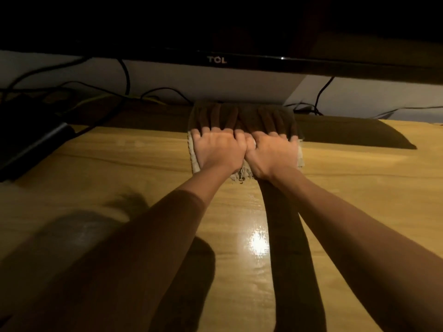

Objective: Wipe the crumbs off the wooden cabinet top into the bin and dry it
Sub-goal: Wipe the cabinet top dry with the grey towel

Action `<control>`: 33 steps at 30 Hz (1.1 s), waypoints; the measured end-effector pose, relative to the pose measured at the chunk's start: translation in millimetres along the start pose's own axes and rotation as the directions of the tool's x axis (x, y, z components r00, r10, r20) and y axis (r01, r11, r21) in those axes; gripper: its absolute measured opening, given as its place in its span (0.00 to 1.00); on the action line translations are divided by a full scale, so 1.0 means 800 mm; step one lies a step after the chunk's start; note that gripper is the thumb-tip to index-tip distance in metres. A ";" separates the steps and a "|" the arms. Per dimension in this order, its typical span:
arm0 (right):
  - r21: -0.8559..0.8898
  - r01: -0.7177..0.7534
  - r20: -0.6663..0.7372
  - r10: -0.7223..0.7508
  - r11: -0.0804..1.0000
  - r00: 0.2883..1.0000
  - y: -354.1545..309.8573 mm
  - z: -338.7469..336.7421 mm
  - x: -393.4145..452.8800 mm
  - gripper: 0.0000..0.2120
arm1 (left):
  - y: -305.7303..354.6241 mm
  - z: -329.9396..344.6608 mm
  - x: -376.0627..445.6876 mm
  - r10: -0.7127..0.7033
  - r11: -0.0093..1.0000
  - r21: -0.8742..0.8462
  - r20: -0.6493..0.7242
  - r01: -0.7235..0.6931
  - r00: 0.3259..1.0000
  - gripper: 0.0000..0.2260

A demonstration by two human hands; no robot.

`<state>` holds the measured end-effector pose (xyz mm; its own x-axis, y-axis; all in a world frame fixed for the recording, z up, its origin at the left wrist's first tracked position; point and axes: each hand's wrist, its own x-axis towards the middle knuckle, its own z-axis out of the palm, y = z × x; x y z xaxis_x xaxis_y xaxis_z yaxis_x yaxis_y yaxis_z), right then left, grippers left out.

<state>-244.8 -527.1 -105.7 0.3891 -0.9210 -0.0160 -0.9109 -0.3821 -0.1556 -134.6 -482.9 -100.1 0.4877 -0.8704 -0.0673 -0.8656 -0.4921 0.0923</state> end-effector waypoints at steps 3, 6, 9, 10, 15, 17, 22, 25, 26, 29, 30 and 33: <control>0.006 0.023 -0.001 -0.023 1.000 1.000 0.004 -0.002 -0.007 0.27 | -0.001 -0.001 -0.005 0.005 0.999 -0.045 -0.031 -0.007 1.000 0.27; -0.002 0.054 -0.011 -0.054 0.999 0.998 0.014 -0.003 -0.027 0.26 | 0.000 0.001 -0.024 0.039 0.995 -0.086 -0.086 -0.047 0.996 0.25; 0.000 0.080 0.020 -0.080 0.997 0.997 0.031 -0.005 -0.063 0.26 | 0.006 0.008 -0.061 0.110 0.988 -0.094 -0.092 -0.118 0.990 0.25; 0.005 0.083 0.033 -0.083 0.997 0.996 0.039 -0.006 -0.079 0.25 | 0.010 0.009 -0.076 0.121 0.986 -0.106 -0.085 -0.130 0.989 0.25; 0.051 0.064 0.044 -0.066 0.997 0.997 0.070 -0.016 -0.170 0.25 | 0.029 0.016 -0.164 0.142 0.979 -0.137 -0.072 -0.151 0.987 0.25; 0.055 0.056 0.053 -0.059 0.997 0.997 0.081 -0.017 -0.208 0.25 | 0.038 0.021 -0.201 0.143 0.980 -0.128 -0.066 -0.150 0.988 0.25; 0.060 0.056 0.046 -0.058 0.997 0.997 0.117 -0.018 -0.304 0.25 | 0.062 0.034 -0.298 0.141 0.979 -0.136 -0.072 -0.150 0.987 0.25; 0.062 0.054 0.053 -0.057 0.997 0.997 0.137 -0.020 -0.358 0.26 | 0.075 0.040 -0.354 0.141 0.975 -0.163 -0.079 -0.153 0.987 0.26; 0.063 0.051 0.057 -0.055 0.997 0.997 0.144 -0.021 -0.374 0.26 | 0.079 0.041 -0.372 0.139 0.974 -0.170 -0.080 -0.151 0.987 0.26; 0.055 0.052 0.054 -0.055 0.997 0.997 0.161 -0.019 -0.416 0.26 | 0.092 0.046 -0.416 0.134 0.975 -0.168 -0.075 -0.145 0.988 0.26; 0.056 0.055 0.053 -0.058 0.997 0.997 0.167 -0.019 -0.428 0.26 | 0.096 0.048 -0.429 0.132 0.976 -0.163 -0.073 -0.142 0.989 0.26; 0.050 0.072 0.052 -0.075 0.996 0.996 0.181 -0.019 -0.454 0.26 | 0.104 0.052 -0.457 0.122 0.981 -0.144 -0.069 -0.130 0.990 0.25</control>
<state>-519.8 -249.0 -107.4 0.4626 -0.8848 -0.0556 -0.8725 -0.4433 -0.2056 -389.8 -205.2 -109.4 0.3854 -0.9227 0.0129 -0.8965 -0.3711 0.2421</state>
